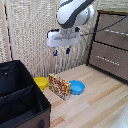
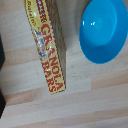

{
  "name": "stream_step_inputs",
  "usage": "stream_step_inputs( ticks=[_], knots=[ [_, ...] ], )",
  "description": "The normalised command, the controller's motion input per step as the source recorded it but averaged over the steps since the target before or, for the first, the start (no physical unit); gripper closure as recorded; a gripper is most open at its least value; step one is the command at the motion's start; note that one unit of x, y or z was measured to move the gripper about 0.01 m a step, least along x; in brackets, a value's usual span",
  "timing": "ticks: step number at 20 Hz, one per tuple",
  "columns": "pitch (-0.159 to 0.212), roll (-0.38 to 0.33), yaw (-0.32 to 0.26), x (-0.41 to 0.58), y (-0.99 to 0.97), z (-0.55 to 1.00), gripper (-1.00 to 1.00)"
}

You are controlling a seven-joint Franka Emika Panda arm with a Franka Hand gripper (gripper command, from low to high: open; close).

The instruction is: Position your gripper near the granola bar, please. Lightly grip the granola bar with your gripping tool. Relocate your gripper along with the granola bar toward the leading division of the caddy with caution. Gently release the granola bar into the leading division of the caddy.

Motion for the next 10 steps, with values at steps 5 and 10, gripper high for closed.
stream_step_inputs(
  ticks=[5, 10],
  knots=[
    [-0.01, -0.124, 0.048, -0.208, 0.46, -0.17, -1.0],
    [-0.004, -0.118, 0.091, -0.222, 0.41, -0.15, -1.0]
  ],
)
